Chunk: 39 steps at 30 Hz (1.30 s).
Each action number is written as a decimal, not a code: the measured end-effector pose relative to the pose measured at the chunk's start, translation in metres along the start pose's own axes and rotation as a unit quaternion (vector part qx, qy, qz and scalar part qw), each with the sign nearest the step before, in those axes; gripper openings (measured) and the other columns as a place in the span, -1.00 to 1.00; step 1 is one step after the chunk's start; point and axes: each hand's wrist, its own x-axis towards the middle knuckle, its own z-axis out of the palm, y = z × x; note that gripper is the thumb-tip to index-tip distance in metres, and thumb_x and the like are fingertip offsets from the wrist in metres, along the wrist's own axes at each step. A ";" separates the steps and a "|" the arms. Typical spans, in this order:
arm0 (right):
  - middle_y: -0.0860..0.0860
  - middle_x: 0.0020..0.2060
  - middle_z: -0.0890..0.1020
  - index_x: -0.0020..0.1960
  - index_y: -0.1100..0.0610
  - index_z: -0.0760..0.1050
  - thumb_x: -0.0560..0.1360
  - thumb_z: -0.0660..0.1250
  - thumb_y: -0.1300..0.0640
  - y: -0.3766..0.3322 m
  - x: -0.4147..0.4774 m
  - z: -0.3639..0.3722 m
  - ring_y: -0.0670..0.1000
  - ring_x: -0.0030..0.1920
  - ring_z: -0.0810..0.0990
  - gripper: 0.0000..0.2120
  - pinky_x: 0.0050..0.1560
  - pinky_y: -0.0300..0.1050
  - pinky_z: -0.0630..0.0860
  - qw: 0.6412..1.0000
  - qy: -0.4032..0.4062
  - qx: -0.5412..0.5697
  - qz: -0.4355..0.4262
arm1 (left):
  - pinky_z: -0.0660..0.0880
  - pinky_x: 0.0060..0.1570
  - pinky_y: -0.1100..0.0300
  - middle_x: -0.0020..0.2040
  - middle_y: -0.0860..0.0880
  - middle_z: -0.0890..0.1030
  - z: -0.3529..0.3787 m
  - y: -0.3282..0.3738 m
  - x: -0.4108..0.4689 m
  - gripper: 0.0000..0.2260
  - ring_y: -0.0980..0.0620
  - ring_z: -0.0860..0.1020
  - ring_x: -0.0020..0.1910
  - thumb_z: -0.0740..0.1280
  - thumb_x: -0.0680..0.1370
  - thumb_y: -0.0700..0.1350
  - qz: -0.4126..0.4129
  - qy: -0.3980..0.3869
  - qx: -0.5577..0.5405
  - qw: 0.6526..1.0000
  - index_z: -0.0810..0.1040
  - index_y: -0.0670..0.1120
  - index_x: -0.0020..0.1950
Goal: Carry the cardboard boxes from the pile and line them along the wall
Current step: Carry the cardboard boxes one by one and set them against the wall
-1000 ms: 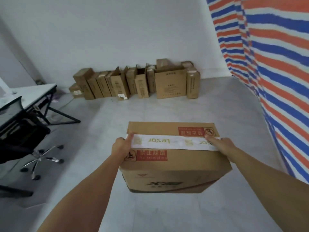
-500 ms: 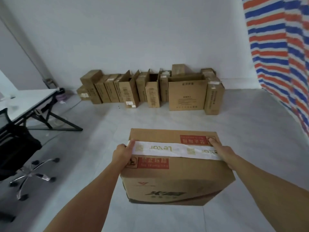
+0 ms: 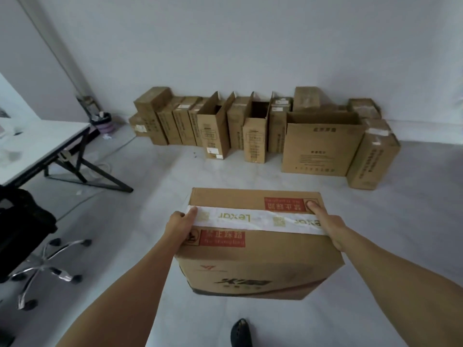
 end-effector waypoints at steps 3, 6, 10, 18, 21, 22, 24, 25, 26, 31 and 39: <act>0.18 0.07 0.63 0.24 0.20 0.55 0.24 0.39 -0.48 -0.054 0.040 0.018 0.18 0.02 0.62 -0.12 0.20 0.07 0.54 1.000 0.010 0.013 0.022 | 0.55 0.11 -0.10 0.05 -0.16 0.61 -0.006 0.048 0.065 -0.45 -0.17 0.61 0.00 0.27 0.45 0.24 0.013 -0.027 0.014 0.999 0.50 -0.18 0.21; 0.18 0.02 0.65 0.18 0.20 0.57 0.28 0.40 -0.45 -0.107 0.084 0.018 0.18 0.00 0.64 -0.21 0.17 0.05 0.56 0.999 0.025 0.026 0.025 | 0.54 0.13 -0.13 0.07 -0.16 0.61 -0.003 0.111 0.132 -0.42 -0.18 0.60 0.02 0.28 0.38 0.27 0.055 -0.028 0.032 0.998 0.52 -0.14 0.18; 0.21 0.00 0.71 0.15 0.15 0.64 0.12 0.35 -0.60 -0.147 0.156 -0.001 0.23 0.07 0.68 -0.06 0.18 0.20 0.56 0.992 -0.015 0.066 0.102 | 0.53 0.13 -0.09 0.06 -0.11 0.62 0.028 0.181 0.207 -0.44 -0.16 0.58 0.03 0.29 0.39 0.30 0.087 -0.046 0.045 0.994 0.54 -0.08 0.19; 0.23 -0.06 0.69 0.04 0.22 0.60 0.23 0.13 -0.63 -0.245 0.322 -0.014 0.22 -0.01 0.63 -0.06 0.11 0.14 0.52 0.975 0.029 0.053 0.214 | 0.46 0.11 0.06 0.16 -0.07 0.58 0.120 0.304 0.365 -0.55 -0.10 0.54 0.11 0.32 0.54 0.19 0.138 -0.071 0.071 0.985 0.51 -0.04 0.32; 0.22 -0.12 0.67 0.05 0.23 0.58 0.34 0.14 -0.53 -0.294 0.385 -0.020 0.20 -0.12 0.62 -0.17 -0.03 0.08 0.53 0.971 0.050 0.052 0.227 | 0.42 0.10 0.09 0.23 -0.07 0.55 0.150 0.364 0.424 -0.51 -0.04 0.50 0.08 0.32 0.54 0.20 0.129 -0.089 0.084 0.984 0.47 -0.03 0.38; 0.21 -0.14 0.66 0.04 0.22 0.57 0.35 0.14 -0.50 -0.304 0.393 -0.021 0.19 -0.13 0.61 -0.21 -0.04 0.06 0.52 0.969 0.053 0.058 0.234 | 0.44 0.14 0.07 0.25 -0.07 0.55 0.153 0.376 0.433 -0.50 -0.05 0.51 0.10 0.32 0.53 0.20 0.131 -0.093 0.085 0.983 0.46 -0.03 0.39; 0.21 -0.14 0.64 -0.01 0.21 0.53 0.37 0.15 -0.42 -0.336 0.434 -0.031 0.19 -0.13 0.60 -0.31 0.03 0.09 0.52 0.966 0.054 0.066 0.245 | 0.45 0.21 0.01 0.26 -0.07 0.55 0.168 0.412 0.472 -0.49 -0.10 0.52 0.18 0.33 0.53 0.21 0.132 -0.100 0.092 0.982 0.46 -0.02 0.40; 0.22 -0.08 0.64 0.00 0.21 0.52 0.36 0.16 -0.36 -0.347 0.449 -0.033 0.21 -0.10 0.61 -0.36 0.09 0.16 0.52 0.964 0.060 0.062 0.253 | 0.45 0.21 0.00 0.26 -0.07 0.55 0.173 0.424 0.485 -0.49 -0.10 0.52 0.19 0.33 0.53 0.21 0.134 -0.106 0.098 0.980 0.46 -0.01 0.40; 0.23 -0.01 0.64 0.05 0.22 0.53 0.34 0.18 -0.31 -0.356 0.466 -0.034 0.23 -0.06 0.62 -0.38 0.12 0.27 0.50 0.960 0.055 0.064 0.266 | 0.47 0.20 0.01 0.25 -0.06 0.55 0.179 0.432 0.503 -0.49 -0.10 0.53 0.18 0.33 0.53 0.21 0.128 -0.113 0.099 0.980 0.46 0.00 0.40; 0.26 0.08 0.61 0.14 0.22 0.53 0.25 0.26 -0.45 -0.377 0.551 -0.027 0.34 0.04 0.60 -0.20 0.02 0.49 0.47 0.942 0.045 0.109 0.315 | 0.46 0.07 0.10 0.21 -0.01 0.56 0.219 0.475 0.594 -0.54 -0.01 0.53 0.07 0.32 0.56 0.18 0.130 -0.162 0.109 0.972 0.45 0.00 0.39; 0.19 0.00 0.64 0.00 0.14 0.52 0.07 0.30 -0.23 -0.371 0.678 0.035 0.21 0.12 0.62 -0.38 0.23 0.32 0.39 0.891 0.078 0.228 0.385 | 0.52 0.12 0.00 0.17 -0.05 0.58 0.314 0.534 0.790 -0.54 -0.04 0.57 0.04 0.23 0.59 0.19 0.174 -0.254 0.215 0.927 0.40 0.00 0.42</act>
